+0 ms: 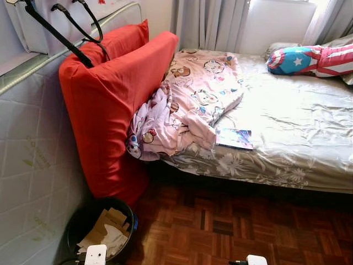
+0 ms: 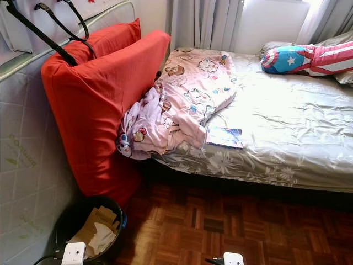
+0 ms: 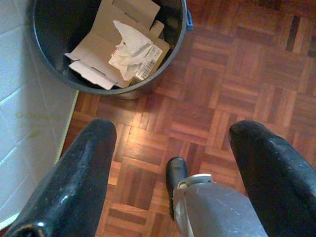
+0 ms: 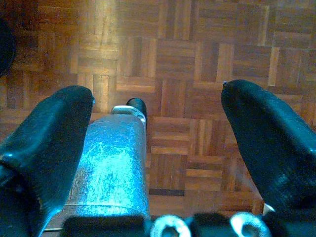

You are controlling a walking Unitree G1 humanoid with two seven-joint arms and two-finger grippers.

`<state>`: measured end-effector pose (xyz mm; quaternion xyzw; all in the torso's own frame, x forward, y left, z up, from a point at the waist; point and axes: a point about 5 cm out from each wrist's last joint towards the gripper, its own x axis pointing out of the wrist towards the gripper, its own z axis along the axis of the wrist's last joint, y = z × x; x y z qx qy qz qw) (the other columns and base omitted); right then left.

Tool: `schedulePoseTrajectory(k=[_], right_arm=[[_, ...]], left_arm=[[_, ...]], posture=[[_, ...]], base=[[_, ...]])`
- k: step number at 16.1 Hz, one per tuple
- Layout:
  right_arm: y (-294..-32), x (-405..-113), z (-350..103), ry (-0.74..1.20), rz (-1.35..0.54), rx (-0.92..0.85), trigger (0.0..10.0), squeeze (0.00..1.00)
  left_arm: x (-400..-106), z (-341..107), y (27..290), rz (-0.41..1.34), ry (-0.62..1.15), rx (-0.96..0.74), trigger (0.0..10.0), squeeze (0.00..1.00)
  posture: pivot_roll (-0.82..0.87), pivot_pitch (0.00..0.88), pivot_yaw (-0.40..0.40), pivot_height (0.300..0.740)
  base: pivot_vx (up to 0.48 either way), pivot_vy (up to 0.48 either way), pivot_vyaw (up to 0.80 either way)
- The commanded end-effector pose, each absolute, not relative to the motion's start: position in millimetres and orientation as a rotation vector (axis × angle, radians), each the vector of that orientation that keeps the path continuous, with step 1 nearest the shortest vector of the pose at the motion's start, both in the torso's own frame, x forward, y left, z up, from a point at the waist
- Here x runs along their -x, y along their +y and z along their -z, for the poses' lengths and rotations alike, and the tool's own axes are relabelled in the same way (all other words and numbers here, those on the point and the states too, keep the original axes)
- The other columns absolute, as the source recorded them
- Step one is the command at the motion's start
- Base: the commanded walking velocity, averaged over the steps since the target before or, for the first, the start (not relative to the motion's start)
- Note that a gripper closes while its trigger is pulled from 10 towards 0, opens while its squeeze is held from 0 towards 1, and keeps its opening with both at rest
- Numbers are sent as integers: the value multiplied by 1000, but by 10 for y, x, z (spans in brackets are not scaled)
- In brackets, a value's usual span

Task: Clean up the room

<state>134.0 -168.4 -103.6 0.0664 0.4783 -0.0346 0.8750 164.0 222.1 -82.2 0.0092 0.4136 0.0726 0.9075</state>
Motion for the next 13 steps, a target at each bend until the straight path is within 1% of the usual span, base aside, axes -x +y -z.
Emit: schedulePoseTrajectory(k=[1,5,8,13], right_arm=[[-1994,-1794,835,918,156,-210,10000,0],[-2003,-1813,824,907,155,-217,10000,0],[-2053,-1836,807,915,144,-191,10000,0],[-2117,-1853,785,910,130,-173,10000,0]], left_arm=[[-1756,799,2286,-151,950,39,10000,0],[-1777,789,2285,-142,944,25,10000,0],[-1811,781,2239,-154,920,60,10000,0],[-1816,796,2180,-150,938,59,10000,0]], posture=[[72,0,66,740],[59,0,62,740],[81,0,25,740],[70,0,-20,740]], base=[[0,0,0],[0,0,0],[0,0,0],[0,0,0]])
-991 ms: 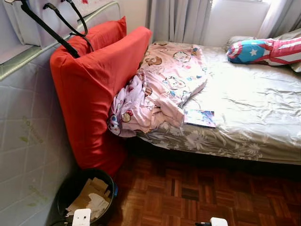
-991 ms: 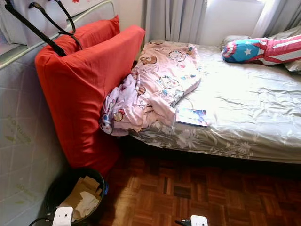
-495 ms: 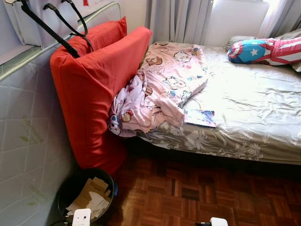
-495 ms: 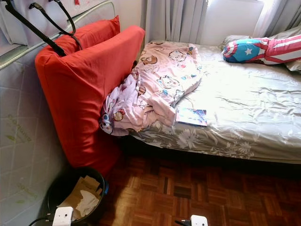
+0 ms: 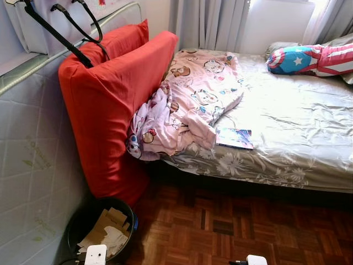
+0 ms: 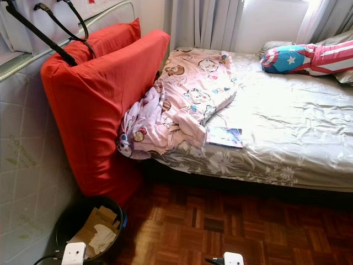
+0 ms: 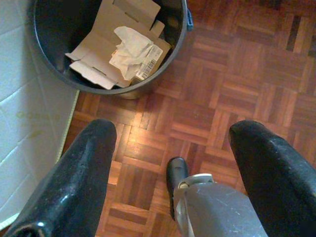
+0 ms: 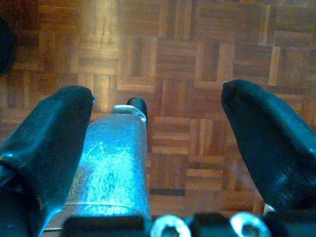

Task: Clean up the room

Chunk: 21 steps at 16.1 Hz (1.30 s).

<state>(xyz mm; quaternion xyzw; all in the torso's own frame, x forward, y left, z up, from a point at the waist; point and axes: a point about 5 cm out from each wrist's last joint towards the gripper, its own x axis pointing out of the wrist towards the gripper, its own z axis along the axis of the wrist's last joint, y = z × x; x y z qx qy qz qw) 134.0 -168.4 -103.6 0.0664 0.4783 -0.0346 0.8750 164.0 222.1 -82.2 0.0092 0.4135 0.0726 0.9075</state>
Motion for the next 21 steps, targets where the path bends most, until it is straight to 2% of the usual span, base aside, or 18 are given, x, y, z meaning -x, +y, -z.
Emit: schedulePoseTrajectory(k=[1,4,12,21], right_arm=[[-2122,-1854,783,909,130,-174,10000,0],[-2146,-1853,777,902,128,-173,10000,0],[-2127,-1843,778,863,158,-197,10000,0],[-2146,-1868,767,874,160,-174,10000,0]], left_arm=[[-1815,798,2175,-153,939,62,10000,0],[-1808,807,2154,-161,943,67,10000,0],[-1837,773,2169,-127,880,40,10000,0],[-1838,781,2172,-157,906,53,10000,0]], posture=[[68,0,-24,740],[61,0,-34,740],[34,0,-2,740],[61,0,-25,740]], base=[[0,0,0],[0,0,0],[0,0,0],[0,0,0]])
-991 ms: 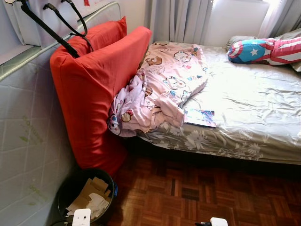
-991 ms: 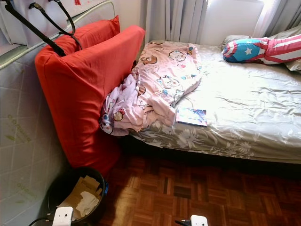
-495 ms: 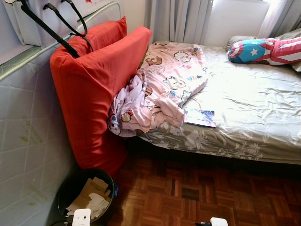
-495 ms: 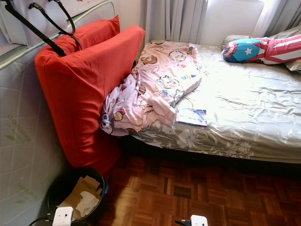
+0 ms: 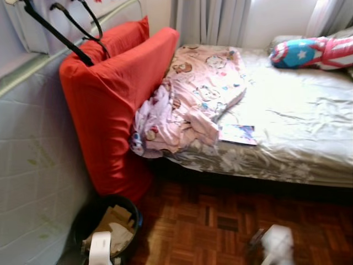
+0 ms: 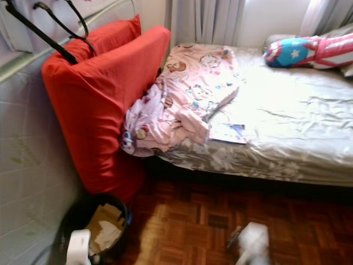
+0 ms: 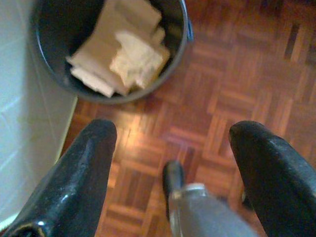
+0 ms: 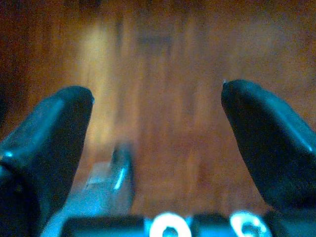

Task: Clean up the room

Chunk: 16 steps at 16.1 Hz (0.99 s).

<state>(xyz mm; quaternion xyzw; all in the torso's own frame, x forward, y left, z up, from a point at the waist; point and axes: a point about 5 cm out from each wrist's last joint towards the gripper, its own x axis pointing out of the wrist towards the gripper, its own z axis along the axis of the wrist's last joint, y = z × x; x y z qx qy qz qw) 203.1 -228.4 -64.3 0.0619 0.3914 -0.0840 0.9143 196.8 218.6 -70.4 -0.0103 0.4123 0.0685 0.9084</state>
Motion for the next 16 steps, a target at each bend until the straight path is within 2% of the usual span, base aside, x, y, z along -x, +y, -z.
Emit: schedulePoseTrajectory(k=[1,15,16], right_arm=[[-2145,-1870,765,875,154,-169,10000,0],[-2132,-1878,765,880,141,-199,10000,0],[-2132,-1878,766,882,138,-198,10000,0]], left_arm=[[-1838,782,2172,-154,908,49,10000,0],[-1879,754,2178,-115,883,17,10000,0],[-1885,751,2176,-100,884,1,10000,0]], posture=[[61,0,-26,740],[65,0,-23,740],[64,0,-23,740]], base=[[0,0,0],[0,0,0],[0,-371,0]])
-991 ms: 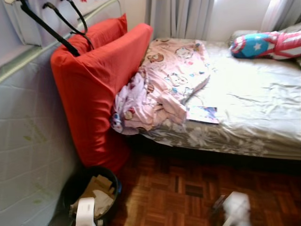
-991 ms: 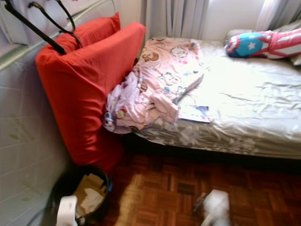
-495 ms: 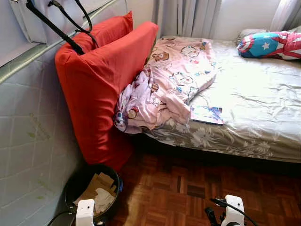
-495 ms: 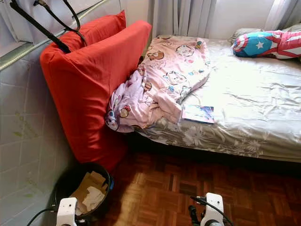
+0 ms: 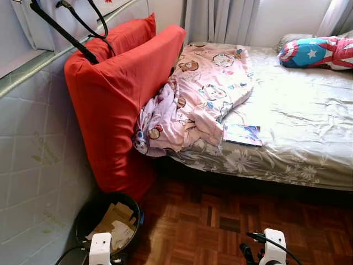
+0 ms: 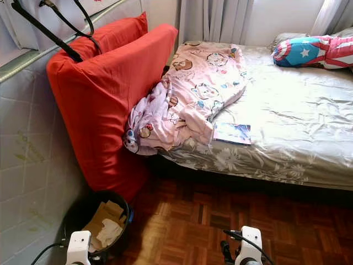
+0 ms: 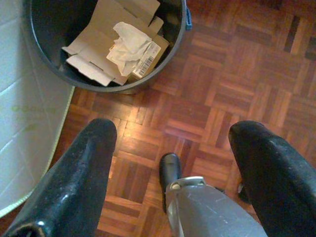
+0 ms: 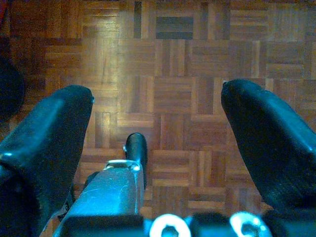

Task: Clean up the room

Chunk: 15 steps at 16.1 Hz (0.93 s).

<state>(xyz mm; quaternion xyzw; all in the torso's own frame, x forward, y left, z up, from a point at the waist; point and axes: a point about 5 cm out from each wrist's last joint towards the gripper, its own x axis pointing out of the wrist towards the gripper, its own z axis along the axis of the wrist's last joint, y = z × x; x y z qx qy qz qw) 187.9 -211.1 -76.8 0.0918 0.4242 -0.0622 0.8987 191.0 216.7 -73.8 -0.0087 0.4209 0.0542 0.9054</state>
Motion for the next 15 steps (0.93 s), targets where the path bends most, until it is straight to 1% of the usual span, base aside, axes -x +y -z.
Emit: schedulePoseTrajectory(k=[1,5,13,15], right_arm=[[-2134,-1879,765,881,138,-194,10000,0],[-2139,-1879,764,880,146,-194,10000,0],[-2135,-1882,763,883,138,-194,10000,0],[-2138,-1881,763,883,137,-194,10000,0]], left_arm=[[-1883,753,2176,-100,887,2,10000,0],[-1879,755,2177,-105,890,3,10000,0],[-1881,755,2179,-108,892,0,10000,0],[-1881,755,2179,-110,891,-2,10000,0]], posture=[[62,0,-23,740],[61,0,-23,740],[63,0,-23,740],[62,0,-23,740]], base=[[0,-465,0],[0,-412,0],[0,0,0],[0,-311,0]])
